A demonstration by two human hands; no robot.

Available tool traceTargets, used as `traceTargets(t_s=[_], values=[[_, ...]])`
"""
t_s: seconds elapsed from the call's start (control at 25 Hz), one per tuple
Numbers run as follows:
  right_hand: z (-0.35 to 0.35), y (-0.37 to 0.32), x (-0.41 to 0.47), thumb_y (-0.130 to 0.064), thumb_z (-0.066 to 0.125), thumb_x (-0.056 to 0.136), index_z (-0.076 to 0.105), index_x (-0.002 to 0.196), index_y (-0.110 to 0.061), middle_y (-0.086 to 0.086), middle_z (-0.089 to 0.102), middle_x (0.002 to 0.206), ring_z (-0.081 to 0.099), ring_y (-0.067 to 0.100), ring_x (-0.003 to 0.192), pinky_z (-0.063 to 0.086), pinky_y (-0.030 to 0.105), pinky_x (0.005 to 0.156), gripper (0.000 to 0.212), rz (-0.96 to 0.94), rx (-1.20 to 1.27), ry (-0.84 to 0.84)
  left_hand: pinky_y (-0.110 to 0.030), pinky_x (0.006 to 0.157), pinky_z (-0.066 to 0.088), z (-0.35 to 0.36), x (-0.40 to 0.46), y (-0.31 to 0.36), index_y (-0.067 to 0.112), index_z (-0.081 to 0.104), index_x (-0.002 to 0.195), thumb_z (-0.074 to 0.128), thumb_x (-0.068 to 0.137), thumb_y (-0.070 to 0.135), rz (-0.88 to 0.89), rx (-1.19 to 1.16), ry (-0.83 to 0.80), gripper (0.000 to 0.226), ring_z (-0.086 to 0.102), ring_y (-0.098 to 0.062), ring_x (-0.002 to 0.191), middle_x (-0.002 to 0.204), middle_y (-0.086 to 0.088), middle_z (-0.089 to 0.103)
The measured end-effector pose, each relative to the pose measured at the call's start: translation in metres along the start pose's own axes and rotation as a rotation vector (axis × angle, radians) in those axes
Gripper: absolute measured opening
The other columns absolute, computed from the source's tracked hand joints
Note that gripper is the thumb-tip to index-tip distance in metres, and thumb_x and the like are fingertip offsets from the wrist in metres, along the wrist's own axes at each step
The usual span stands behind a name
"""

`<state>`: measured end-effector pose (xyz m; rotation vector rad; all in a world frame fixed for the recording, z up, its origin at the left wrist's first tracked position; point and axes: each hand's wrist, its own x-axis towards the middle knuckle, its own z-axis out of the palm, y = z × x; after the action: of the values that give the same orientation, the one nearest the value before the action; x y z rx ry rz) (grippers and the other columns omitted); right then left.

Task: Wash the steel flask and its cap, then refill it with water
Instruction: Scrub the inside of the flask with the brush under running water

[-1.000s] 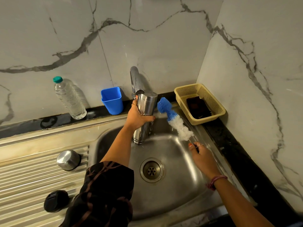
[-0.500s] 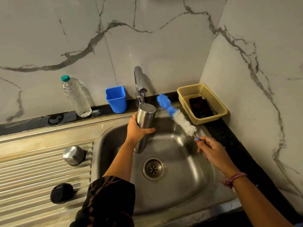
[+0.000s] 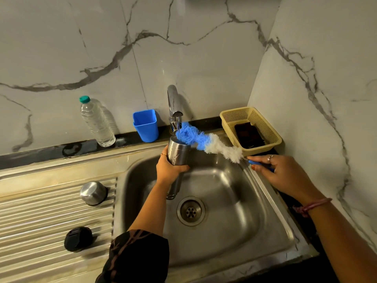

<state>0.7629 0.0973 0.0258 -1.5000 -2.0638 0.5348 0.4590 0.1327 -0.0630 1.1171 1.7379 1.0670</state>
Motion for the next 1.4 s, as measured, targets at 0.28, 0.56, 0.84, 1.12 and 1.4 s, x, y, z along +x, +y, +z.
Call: traceTargets(t_s=[0.28,0.56,0.84,1.12,1.4], values=[[0.015,-0.007,0.012,-0.025,0.064,0.088,0.068,0.115,-0.028,-0.008,0.072,0.097,0.055,-0.004,0.065,0.05,0.018,0.054,0.028,-0.173,-0.204,0.079,-0.029,0.089,0.042,0.005,-0.002,-0.001,0.02,0.034,0.146,0.087,0.062,0.004,-0.001,0.001,-0.015,0.1,0.049,-0.016,0.109,0.123,0.003,0.049],[0.008,-0.001,0.011,-0.018,0.069,0.085,0.071,0.11,-0.025,-0.005,0.072,0.097,0.062,0.005,0.069,0.039,0.01,0.049,0.026,-0.185,-0.293,0.137,-0.031,0.088,0.043,0.005,0.001,-0.002,0.021,0.034,0.146,0.087,0.062,0.003,-0.021,-0.041,-0.019,0.101,0.049,-0.016,0.109,0.124,0.003,0.049],[0.013,-0.002,-0.003,-0.015,0.072,0.082,0.072,0.11,-0.025,-0.012,0.07,0.092,0.048,-0.006,0.066,0.029,0.0,0.049,0.03,-0.244,-0.325,0.137,-0.037,0.093,0.048,0.004,0.004,-0.007,0.019,0.036,0.146,0.088,0.059,0.003,-0.086,-0.081,0.011,0.103,0.05,-0.018,0.11,0.125,0.001,0.051],[0.026,-0.009,0.005,-0.012,0.069,0.084,0.071,0.112,-0.023,-0.008,0.071,0.095,0.061,0.012,0.056,0.046,0.022,0.042,0.03,-0.319,-0.376,0.207,-0.035,0.09,0.048,0.008,0.004,-0.004,0.022,0.036,0.146,0.086,0.06,0.001,-0.054,-0.075,-0.038,0.102,0.052,-0.019,0.109,0.126,0.0,0.052],[0.011,0.004,0.003,-0.009,0.073,0.08,0.074,0.105,-0.025,-0.01,0.072,0.095,0.044,-0.004,0.054,0.017,0.001,0.053,0.029,-0.279,-0.45,0.229,-0.04,0.097,0.047,0.002,0.008,-0.007,0.022,0.035,0.146,0.087,0.059,0.002,-0.043,-0.089,-0.03,0.104,0.05,-0.019,0.113,0.126,0.002,0.051]])
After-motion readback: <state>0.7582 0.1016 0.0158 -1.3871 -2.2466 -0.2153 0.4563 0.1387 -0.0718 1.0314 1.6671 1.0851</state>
